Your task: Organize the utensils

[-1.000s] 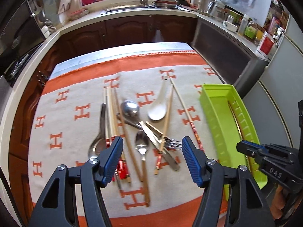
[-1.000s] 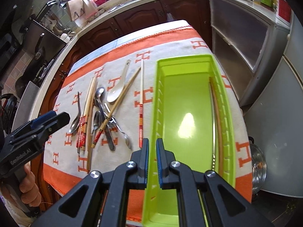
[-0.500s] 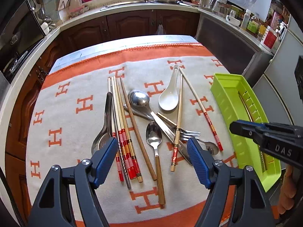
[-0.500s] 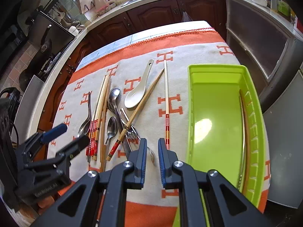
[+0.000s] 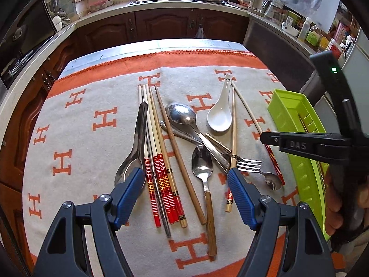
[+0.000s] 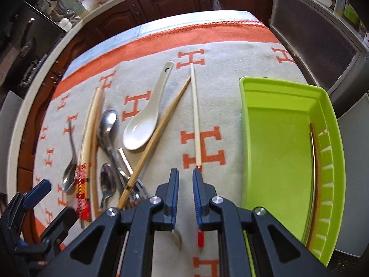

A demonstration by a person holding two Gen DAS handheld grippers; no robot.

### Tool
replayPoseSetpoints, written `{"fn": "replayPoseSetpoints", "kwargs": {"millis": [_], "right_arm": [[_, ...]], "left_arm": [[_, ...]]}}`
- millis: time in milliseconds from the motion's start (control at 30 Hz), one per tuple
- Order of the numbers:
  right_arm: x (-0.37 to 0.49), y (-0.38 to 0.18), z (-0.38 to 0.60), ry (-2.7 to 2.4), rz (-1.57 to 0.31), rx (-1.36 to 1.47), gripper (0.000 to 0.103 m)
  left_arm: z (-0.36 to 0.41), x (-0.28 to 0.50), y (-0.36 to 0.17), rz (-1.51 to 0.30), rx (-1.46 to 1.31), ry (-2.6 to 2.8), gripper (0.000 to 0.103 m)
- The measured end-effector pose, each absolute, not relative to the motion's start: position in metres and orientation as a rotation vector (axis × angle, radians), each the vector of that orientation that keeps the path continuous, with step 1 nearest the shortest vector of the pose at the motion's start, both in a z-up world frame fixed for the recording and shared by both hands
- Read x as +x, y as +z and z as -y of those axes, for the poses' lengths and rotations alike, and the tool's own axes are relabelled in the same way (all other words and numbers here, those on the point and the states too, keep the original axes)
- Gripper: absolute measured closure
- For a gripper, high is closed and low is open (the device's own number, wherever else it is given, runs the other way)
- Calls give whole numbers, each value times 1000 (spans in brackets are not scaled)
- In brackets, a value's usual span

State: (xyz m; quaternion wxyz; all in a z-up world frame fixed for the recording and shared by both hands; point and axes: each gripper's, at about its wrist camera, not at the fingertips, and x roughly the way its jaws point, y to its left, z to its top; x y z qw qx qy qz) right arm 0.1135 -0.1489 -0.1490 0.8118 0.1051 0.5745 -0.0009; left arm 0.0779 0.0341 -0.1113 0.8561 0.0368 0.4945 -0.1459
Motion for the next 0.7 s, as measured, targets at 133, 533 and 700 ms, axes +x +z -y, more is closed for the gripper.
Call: {"fn": "replayPoseSetpoints", "kwargs": {"millis": [133,533,700], "right_arm": [[125,-155,147,-58,-1248,183,91],[146,-164,130,-91,-1345,9,92],[143,-163,130,-47,-1337,24,98]], "left_arm": [[-35,81,-112,-1033,69,-320,29],[-27,86,-114,-1029,72,-345,29],[-20,88,-110,-1011,78,-366,29]]}}
